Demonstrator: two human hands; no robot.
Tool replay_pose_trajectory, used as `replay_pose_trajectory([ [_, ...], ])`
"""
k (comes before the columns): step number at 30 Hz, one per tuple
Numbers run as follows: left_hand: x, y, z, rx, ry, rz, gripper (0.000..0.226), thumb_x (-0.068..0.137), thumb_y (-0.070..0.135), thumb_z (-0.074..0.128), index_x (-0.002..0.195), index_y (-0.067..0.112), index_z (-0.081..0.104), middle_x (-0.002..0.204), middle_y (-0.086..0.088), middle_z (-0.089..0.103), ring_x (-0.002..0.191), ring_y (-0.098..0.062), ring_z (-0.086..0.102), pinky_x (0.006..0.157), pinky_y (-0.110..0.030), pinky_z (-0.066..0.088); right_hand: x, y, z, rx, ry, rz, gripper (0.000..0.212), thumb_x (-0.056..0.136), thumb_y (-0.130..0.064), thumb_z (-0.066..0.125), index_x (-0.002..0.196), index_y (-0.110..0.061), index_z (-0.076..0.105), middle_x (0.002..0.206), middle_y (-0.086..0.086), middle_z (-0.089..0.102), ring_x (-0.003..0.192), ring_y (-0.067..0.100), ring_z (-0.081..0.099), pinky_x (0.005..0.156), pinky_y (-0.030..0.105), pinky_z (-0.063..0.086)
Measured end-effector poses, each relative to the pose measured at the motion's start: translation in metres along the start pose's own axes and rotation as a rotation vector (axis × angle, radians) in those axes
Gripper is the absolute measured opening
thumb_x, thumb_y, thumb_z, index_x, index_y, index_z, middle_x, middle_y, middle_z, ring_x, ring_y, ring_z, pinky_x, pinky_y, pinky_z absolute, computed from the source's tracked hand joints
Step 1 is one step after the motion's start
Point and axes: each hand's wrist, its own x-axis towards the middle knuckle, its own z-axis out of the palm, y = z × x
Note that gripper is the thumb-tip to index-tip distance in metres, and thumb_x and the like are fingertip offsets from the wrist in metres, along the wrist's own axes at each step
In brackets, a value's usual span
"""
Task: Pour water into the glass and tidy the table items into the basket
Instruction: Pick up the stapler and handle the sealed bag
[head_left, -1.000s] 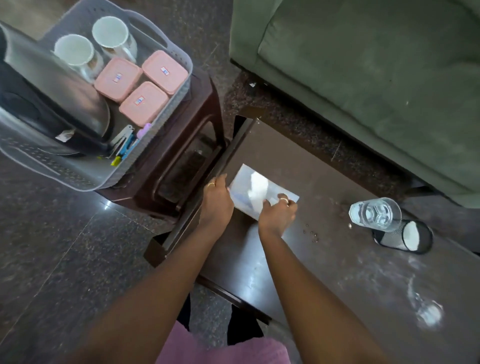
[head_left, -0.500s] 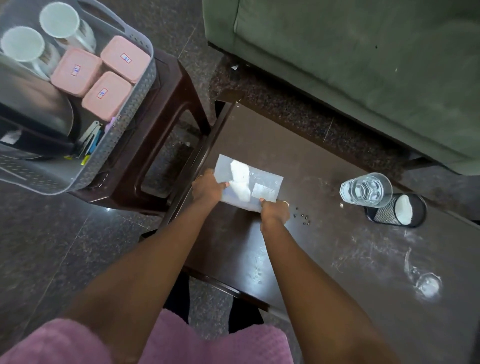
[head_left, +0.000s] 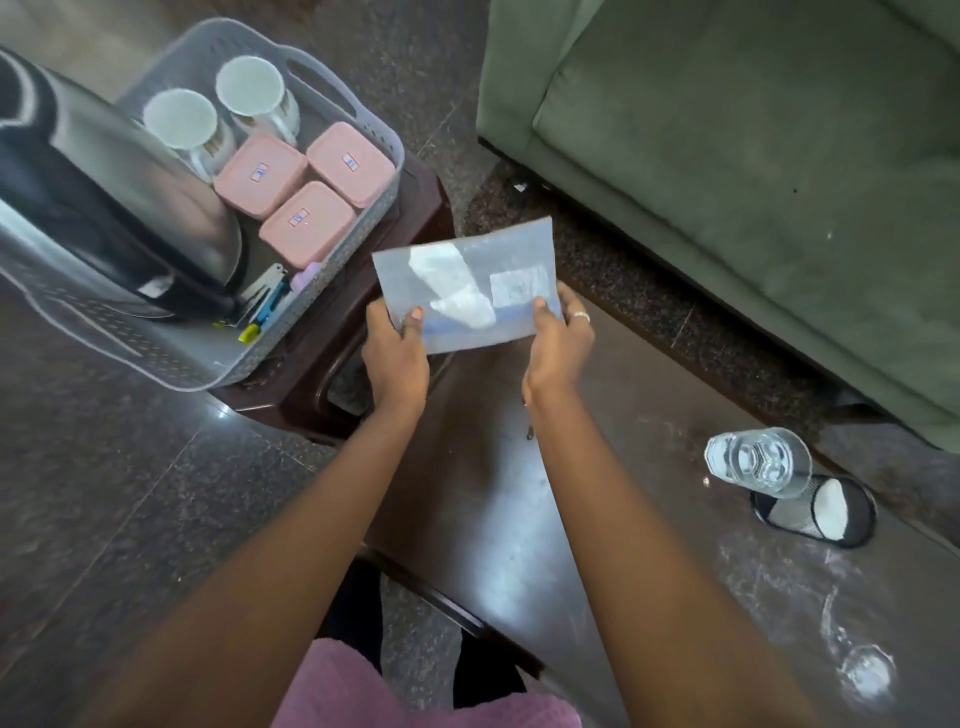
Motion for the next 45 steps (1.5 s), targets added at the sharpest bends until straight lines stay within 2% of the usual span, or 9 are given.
replay_pose_trajectory([
  [6, 0.05, 0.041, -0.04, -0.183, 0.239, -0.011, 0.033, 0.092, 0.02, 0.052, 0.121, 0.006, 0.046, 0.12, -0.01, 0.059, 0.105, -0.022, 0.056, 0.081, -0.021, 0.039, -0.004, -0.054, 0.086, -0.16, -0.232, -0.174, 0.053, 0.086, 0.001, 0.051, 0.137, -0.008, 0.041, 0.136, 0.01, 0.048, 0.119, 0.021, 0.051, 0.103, 0.031, 0.041],
  [17, 0.102, 0.032, -0.077, -0.122, 0.153, -0.248, 0.034, 0.091, 0.035, 0.053, 0.112, 0.008, 0.052, 0.115, -0.008, 0.062, 0.105, -0.026, 0.057, 0.09, -0.032, 0.046, 0.01, -0.077, 0.171, -0.645, -0.412, -0.383, 0.03, 0.086, -0.004, 0.057, 0.115, -0.012, 0.056, 0.115, 0.007, 0.062, 0.097, 0.016, 0.057, 0.073, 0.019, 0.042],
  [19, 0.106, 0.031, -0.08, -0.108, 0.11, -0.245, 0.036, 0.094, 0.039, 0.046, 0.106, 0.007, 0.055, 0.099, -0.008, 0.064, 0.091, -0.026, 0.062, 0.082, -0.028, 0.051, 0.016, -0.078, 0.177, -0.704, -0.444, -0.416, 0.033, 0.087, -0.006, 0.057, 0.119, -0.012, 0.055, 0.115, 0.005, 0.061, 0.092, 0.011, 0.053, 0.071, 0.015, 0.04],
  [22, 0.111, 0.031, -0.083, -0.106, 0.073, -0.269, 0.045, 0.098, 0.038, 0.036, 0.105, 0.001, 0.06, 0.089, -0.007, 0.06, 0.05, -0.006, 0.054, 0.041, -0.004, 0.041, 0.025, -0.079, 0.187, -0.841, -0.47, -0.531, 0.035, 0.087, -0.007, 0.056, 0.122, -0.012, 0.055, 0.119, 0.008, 0.061, 0.1, 0.015, 0.054, 0.084, 0.02, 0.042],
  [25, 0.119, 0.026, -0.087, 0.05, 0.039, -0.307, 0.042, 0.097, 0.034, 0.039, 0.107, -0.001, 0.061, 0.106, -0.013, 0.065, 0.081, -0.027, 0.065, 0.068, -0.022, 0.053, 0.031, -0.073, 0.2, -0.968, -0.465, -0.66, 0.039, 0.089, -0.008, 0.055, 0.127, -0.015, 0.053, 0.128, 0.008, 0.056, 0.119, 0.026, 0.044, 0.1, 0.036, 0.038],
  [28, 0.121, 0.023, -0.086, 0.148, 0.071, -0.358, 0.038, 0.095, 0.031, 0.045, 0.116, 0.0, 0.055, 0.123, -0.017, 0.06, 0.114, -0.034, 0.054, 0.091, -0.035, 0.043, 0.032, -0.06, 0.208, -1.176, -0.376, -0.741, 0.03, 0.089, -0.019, 0.059, 0.119, -0.023, 0.057, 0.143, 0.002, 0.035, 0.128, 0.029, 0.028, 0.101, 0.044, 0.027],
  [34, 0.121, 0.025, -0.082, 0.106, 0.166, -0.373, 0.036, 0.095, 0.025, 0.047, 0.12, 0.001, 0.042, 0.131, -0.019, 0.052, 0.119, -0.035, 0.049, 0.092, -0.035, 0.041, 0.033, -0.041, 0.204, -1.315, -0.362, -0.592, 0.048, 0.093, -0.05, 0.041, 0.138, -0.038, 0.033, 0.154, 0.003, 0.006, 0.136, 0.036, 0.012, 0.104, 0.056, 0.021],
  [41, 0.128, 0.029, -0.075, 0.118, 0.24, -0.297, 0.037, 0.098, 0.024, 0.041, 0.122, -0.004, 0.045, 0.132, -0.018, 0.052, 0.121, -0.033, 0.049, 0.088, -0.028, 0.039, 0.006, -0.024, 0.176, -1.161, -0.43, -0.767, 0.061, 0.083, -0.055, 0.053, 0.137, -0.028, 0.04, 0.152, 0.003, 0.017, 0.137, 0.034, 0.015, 0.104, 0.056, 0.022],
  [45, 0.13, 0.033, -0.075, 0.11, 0.217, -0.442, 0.049, 0.099, 0.033, 0.036, 0.13, -0.004, 0.035, 0.138, -0.022, 0.043, 0.126, -0.035, 0.042, 0.096, -0.036, 0.037, -0.007, -0.015, 0.17, -1.234, -0.504, -0.629, 0.067, 0.079, -0.06, 0.054, 0.138, -0.034, 0.035, 0.155, -0.004, 0.007, 0.138, 0.036, 0.007, 0.105, 0.059, 0.016],
])
